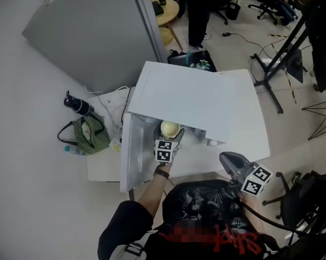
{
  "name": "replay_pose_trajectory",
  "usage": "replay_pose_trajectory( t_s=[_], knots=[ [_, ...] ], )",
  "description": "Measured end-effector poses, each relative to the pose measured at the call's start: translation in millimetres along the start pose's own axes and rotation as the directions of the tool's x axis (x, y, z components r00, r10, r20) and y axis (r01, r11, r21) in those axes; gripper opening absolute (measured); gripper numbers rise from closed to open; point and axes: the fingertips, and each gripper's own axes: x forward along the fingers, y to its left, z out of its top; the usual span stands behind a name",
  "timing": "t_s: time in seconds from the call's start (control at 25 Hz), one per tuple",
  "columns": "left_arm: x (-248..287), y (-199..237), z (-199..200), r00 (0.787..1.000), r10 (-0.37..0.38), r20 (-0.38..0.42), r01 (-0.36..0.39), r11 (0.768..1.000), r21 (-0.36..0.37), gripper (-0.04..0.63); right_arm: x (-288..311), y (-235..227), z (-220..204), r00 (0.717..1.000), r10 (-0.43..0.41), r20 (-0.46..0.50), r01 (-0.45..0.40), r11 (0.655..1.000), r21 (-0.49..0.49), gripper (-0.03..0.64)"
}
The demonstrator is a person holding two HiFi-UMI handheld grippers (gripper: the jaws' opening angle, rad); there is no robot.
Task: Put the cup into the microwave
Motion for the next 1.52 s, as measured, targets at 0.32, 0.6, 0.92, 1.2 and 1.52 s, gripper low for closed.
replay_pose_trajectory(
  t_s=[0.32,0.6,0.92,1.2,1.52],
  knots=[
    [52.8,14.4,-1.9,0.998,-0.045,-0.039,0.045,0.999,0.004,0.449,-26.8,-14.8,-0.1,0.987,-0.134,0.085,0.133,0.991,0.025,0.002],
    [91.8,21.5,-9.2,0.994,-0.071,-0.082,0.073,0.997,0.012,0.449,-38.2,-17.2,-5.4,0.975,-0.194,0.112,0.192,0.981,0.032,0.002],
    [101.4,33.6,-3.8,0.995,-0.061,-0.077,0.062,0.998,0.015,0.449,-60.6,-12.4,-12.4,0.964,-0.237,0.118,0.233,0.971,0.047,0.002],
    [82.2,18.0,-1.2,0.997,-0.066,-0.033,0.059,0.979,-0.193,0.471,-48.4,7.2,-20.8,0.985,-0.158,0.063,0.155,0.987,0.049,0.002],
    [-48.2,-68.0,-70.6,0.979,-0.201,-0.019,0.187,0.936,-0.298,0.468,-27.1,35.2,-68.7,0.993,-0.081,-0.091,0.086,0.995,0.054,0.002]
  ],
)
